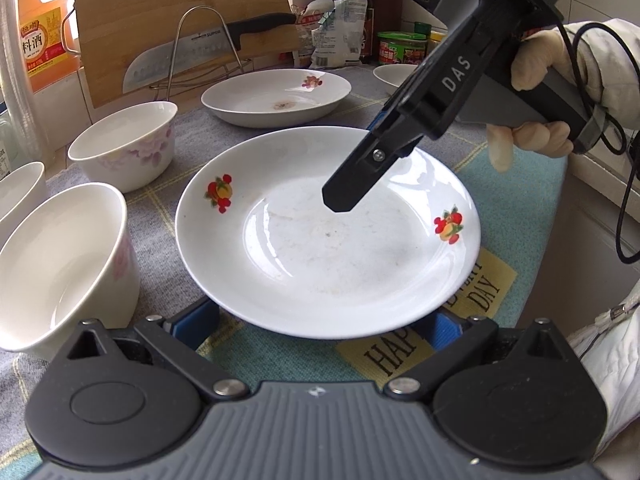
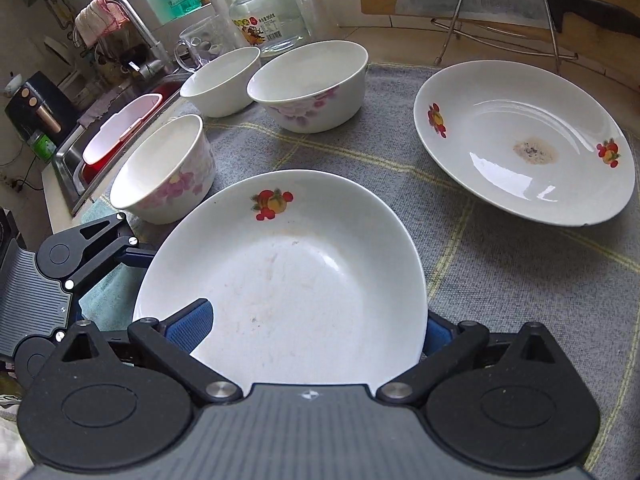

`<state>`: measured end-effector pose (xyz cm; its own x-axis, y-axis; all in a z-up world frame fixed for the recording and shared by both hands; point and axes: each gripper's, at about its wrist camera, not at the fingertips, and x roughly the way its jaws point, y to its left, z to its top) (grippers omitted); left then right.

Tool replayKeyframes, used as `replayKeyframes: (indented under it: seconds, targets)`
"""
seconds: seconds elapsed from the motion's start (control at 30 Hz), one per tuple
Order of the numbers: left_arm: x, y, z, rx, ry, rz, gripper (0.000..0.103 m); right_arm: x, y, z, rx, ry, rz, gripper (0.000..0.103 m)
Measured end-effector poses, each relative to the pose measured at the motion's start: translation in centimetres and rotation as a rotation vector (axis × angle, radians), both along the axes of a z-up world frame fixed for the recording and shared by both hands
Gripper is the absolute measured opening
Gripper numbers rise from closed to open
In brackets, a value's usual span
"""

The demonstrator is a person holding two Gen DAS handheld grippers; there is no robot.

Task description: Organize plates and bowls

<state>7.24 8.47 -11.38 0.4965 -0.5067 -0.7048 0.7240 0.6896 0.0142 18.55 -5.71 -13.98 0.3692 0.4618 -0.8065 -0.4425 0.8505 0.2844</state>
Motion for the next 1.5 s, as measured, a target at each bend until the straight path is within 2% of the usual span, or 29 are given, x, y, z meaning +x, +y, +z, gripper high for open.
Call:
replayKeyframes:
  seconds: [0.23,0.87,1.37,1.5]
  targets:
    - [-0.3,0.3,-0.1,-0.014,-0.017,-0.008,0.103,2.0,-0.3,0.3,0.040,0.077,0.016,0.103]
    - [-0.7,0.0,0.1,-0.005,-0.052,-0.045,0.102,5.0,0.2,0.7,0.039,0.231,0.074,0.103]
    - [-0.8,-0.1,0.2,-0.013,-0.050,-0.025,0.102,5.1,0.9,0.8,-0.017,0.252,0.119,0.103]
    - [-0.8,-0.1,0.1,-0.016,-0.051,-0.027,0.102,5.6,0.7,0.7,0.004,0.258,0.114,0.103]
